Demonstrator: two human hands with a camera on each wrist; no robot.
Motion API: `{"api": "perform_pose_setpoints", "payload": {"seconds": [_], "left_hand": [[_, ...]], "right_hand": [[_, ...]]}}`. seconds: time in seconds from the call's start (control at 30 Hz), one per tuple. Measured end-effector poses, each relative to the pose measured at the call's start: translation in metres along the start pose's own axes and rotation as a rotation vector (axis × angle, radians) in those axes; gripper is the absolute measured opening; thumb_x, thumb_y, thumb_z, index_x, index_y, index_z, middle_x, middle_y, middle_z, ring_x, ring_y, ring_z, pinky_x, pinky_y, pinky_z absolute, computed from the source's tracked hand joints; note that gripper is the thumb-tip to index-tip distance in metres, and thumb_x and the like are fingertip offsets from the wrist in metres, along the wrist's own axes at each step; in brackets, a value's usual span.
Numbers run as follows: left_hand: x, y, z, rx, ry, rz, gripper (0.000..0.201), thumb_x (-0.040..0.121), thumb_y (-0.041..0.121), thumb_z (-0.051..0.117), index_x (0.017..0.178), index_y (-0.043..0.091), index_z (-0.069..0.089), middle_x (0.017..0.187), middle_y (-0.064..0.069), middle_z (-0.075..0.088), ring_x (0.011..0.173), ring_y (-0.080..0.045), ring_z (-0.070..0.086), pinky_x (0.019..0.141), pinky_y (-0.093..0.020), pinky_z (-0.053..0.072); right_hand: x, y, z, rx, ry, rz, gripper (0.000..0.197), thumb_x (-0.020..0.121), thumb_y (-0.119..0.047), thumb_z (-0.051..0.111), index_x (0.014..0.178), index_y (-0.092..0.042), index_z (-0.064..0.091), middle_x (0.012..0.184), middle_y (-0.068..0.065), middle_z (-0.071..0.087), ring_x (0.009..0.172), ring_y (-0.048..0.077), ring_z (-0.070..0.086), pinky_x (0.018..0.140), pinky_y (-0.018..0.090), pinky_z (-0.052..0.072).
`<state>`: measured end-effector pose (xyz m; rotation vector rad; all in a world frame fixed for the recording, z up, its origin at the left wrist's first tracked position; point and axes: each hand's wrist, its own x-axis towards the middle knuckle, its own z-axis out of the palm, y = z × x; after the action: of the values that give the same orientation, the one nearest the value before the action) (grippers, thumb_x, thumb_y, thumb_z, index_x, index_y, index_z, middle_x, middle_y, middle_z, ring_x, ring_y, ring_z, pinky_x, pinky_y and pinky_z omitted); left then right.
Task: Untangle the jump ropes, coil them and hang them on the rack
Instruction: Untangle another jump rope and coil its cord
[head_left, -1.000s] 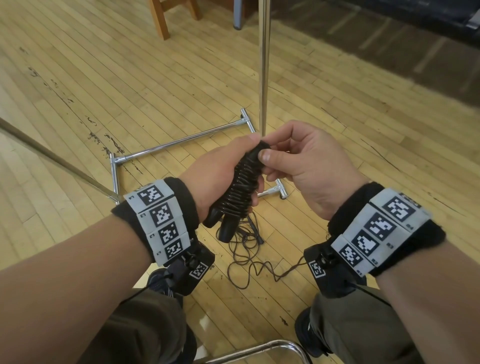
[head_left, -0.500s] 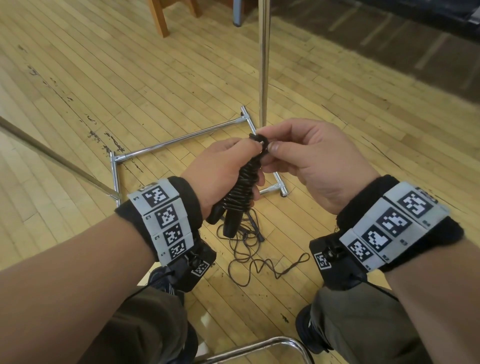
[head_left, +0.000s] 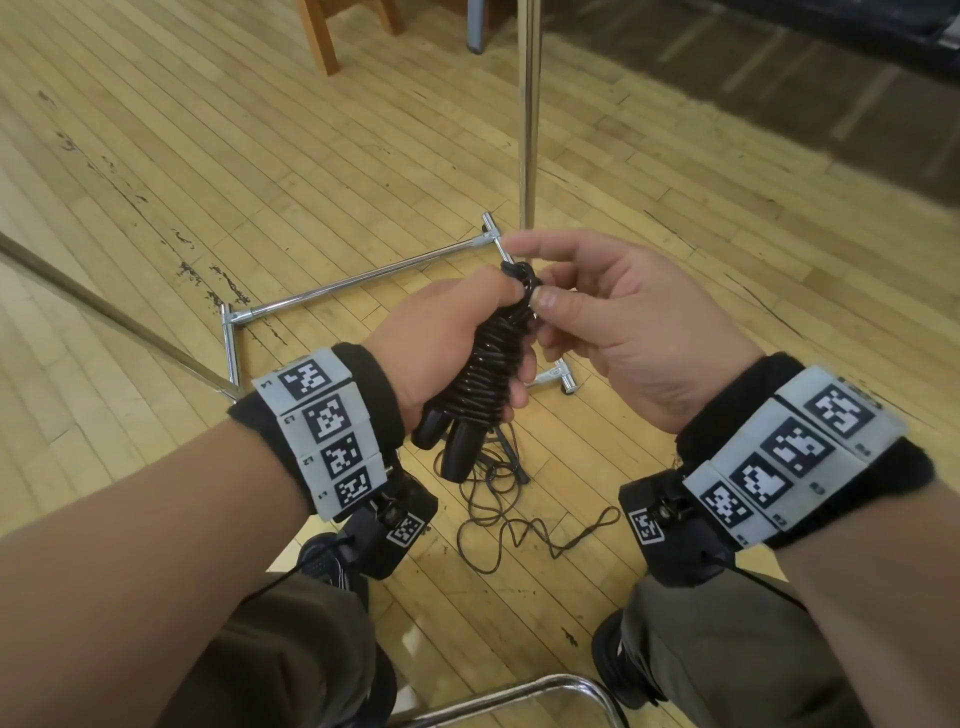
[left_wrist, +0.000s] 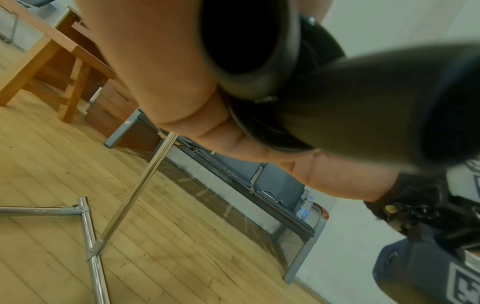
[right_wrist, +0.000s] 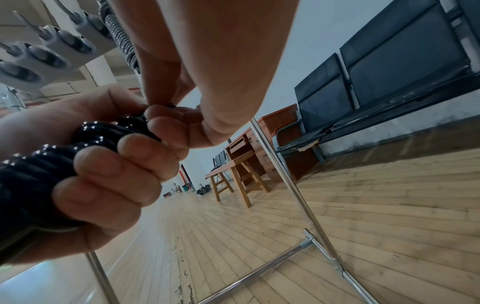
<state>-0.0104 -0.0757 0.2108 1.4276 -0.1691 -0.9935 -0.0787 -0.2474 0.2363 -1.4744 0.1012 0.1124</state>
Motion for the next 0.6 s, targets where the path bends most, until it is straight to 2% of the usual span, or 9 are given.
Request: {"api": "perform_pose_setpoints", "payload": {"seconds": [0.13, 0.3, 0.4, 0.5, 0.6], "left_hand": [[0.001, 0.005, 0.002, -0.005, 0.009, -0.004, 0.047, 0.083, 0.048, 0.06, 0.095, 0.004, 0.065, 0.079, -0.018, 0.068, 0.061, -0.03, 0.066, 0.06, -0.039, 0.057], [0.002, 0.005, 0.01, 0.051, 0.042, 0.024, 0.045, 0.092, 0.043, 0.053, 0.106, 0.001, 0.059, 0.082, -0.019, 0.07, 0.062, -0.031, 0.068, 0.059, -0.038, 0.058], [0.003, 0.008, 0.014, -0.021, 0.008, -0.013, 0.042, 0.095, 0.044, 0.049, 0.097, 0.003, 0.059, 0.08, -0.017, 0.067, 0.06, -0.028, 0.066, 0.055, -0.036, 0.057], [0.002, 0.01, 0.013, -0.092, -0.023, -0.072, 0.046, 0.103, 0.043, 0.042, 0.086, 0.005, 0.062, 0.079, -0.016, 0.063, 0.059, -0.027, 0.064, 0.054, -0.034, 0.056], [0.001, 0.009, 0.015, -0.082, -0.047, -0.091, 0.049, 0.106, 0.042, 0.037, 0.085, 0.006, 0.062, 0.077, -0.015, 0.064, 0.058, -0.026, 0.064, 0.054, -0.032, 0.055]], "right_hand": [[0.001, 0.0, -0.002, 0.007, 0.018, 0.006, 0.041, 0.1, 0.007, 0.055, 0.136, -0.011, 0.06, 0.086, 0.008, 0.054, 0.067, 0.013, 0.055, 0.064, 0.028, 0.051], [-0.003, 0.002, -0.002, 0.027, 0.001, 0.018, 0.028, 0.102, 0.004, 0.053, 0.12, -0.011, 0.069, 0.091, 0.017, 0.059, 0.064, 0.014, 0.057, 0.062, 0.029, 0.054], [-0.003, 0.001, -0.005, 0.086, -0.023, 0.023, 0.028, 0.102, 0.005, 0.05, 0.121, -0.005, 0.069, 0.095, 0.023, 0.057, 0.066, 0.015, 0.057, 0.063, 0.03, 0.055], [-0.001, 0.0, -0.011, 0.139, -0.048, 0.055, 0.039, 0.099, 0.011, 0.05, 0.135, 0.002, 0.06, 0.09, 0.018, 0.056, 0.071, 0.015, 0.06, 0.067, 0.027, 0.057], [-0.002, -0.002, -0.01, 0.059, -0.048, 0.052, 0.038, 0.098, 0.012, 0.053, 0.131, -0.003, 0.064, 0.085, 0.013, 0.057, 0.068, 0.016, 0.06, 0.064, 0.026, 0.057]]}}
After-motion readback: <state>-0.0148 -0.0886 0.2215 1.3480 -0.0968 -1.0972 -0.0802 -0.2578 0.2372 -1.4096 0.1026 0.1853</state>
